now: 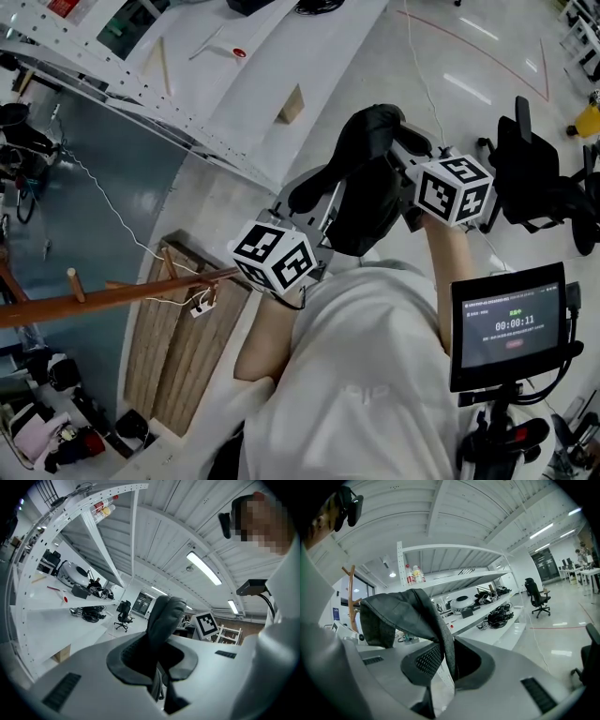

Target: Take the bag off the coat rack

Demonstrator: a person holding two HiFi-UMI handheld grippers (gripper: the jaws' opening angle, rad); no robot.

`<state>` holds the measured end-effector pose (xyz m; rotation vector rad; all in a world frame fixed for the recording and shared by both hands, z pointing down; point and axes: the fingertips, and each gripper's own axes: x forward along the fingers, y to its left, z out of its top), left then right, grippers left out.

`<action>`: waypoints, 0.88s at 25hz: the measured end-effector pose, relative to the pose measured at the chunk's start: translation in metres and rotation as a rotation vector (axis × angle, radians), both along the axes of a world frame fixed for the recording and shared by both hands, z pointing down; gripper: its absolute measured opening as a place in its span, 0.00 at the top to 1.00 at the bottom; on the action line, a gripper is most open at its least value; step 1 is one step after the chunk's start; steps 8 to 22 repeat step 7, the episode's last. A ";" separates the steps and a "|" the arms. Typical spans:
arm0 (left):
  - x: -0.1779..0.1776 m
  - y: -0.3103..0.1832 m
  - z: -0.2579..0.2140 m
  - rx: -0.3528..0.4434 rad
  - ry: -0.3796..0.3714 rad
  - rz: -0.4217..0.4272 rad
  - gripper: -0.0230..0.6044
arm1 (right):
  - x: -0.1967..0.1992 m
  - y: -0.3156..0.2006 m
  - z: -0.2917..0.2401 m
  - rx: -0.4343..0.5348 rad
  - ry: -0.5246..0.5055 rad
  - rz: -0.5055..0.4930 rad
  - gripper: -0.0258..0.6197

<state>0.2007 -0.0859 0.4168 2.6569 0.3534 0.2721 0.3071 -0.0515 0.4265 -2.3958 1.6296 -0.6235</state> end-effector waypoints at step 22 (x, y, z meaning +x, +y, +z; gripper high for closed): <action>-0.004 0.002 -0.002 -0.009 0.001 -0.006 0.89 | -0.003 0.000 -0.002 0.001 0.008 -0.011 0.85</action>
